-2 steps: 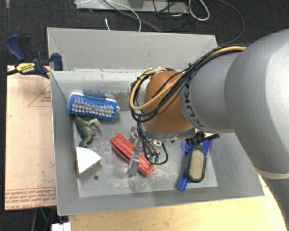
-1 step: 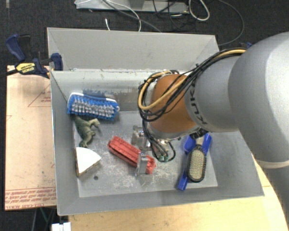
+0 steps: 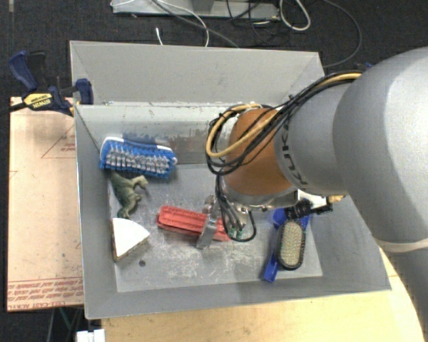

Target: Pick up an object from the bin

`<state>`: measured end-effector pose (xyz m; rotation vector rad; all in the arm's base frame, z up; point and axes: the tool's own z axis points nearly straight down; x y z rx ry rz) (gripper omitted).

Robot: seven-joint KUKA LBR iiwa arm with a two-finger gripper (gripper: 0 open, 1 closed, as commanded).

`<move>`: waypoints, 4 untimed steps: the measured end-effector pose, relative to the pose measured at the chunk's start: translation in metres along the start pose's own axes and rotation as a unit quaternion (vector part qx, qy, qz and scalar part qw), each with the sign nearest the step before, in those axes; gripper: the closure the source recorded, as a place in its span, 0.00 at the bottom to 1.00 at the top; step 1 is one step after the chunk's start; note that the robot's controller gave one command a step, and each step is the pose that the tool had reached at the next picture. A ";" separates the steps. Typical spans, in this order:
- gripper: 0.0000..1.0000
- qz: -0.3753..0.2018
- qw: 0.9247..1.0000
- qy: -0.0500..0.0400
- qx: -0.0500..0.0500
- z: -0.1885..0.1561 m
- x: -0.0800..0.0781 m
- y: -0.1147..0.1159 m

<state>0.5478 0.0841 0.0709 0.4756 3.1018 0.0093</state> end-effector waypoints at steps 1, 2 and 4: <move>1.00 0.000 1.000 0.000 0.000 0.000 0.000 0.000; 1.00 -0.001 1.000 0.004 0.002 -0.028 0.003 -0.001; 1.00 -0.001 1.000 0.002 0.001 -0.068 0.001 0.000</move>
Offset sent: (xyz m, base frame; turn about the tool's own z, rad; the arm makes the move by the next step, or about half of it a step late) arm -0.0002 0.0001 0.0575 -0.0002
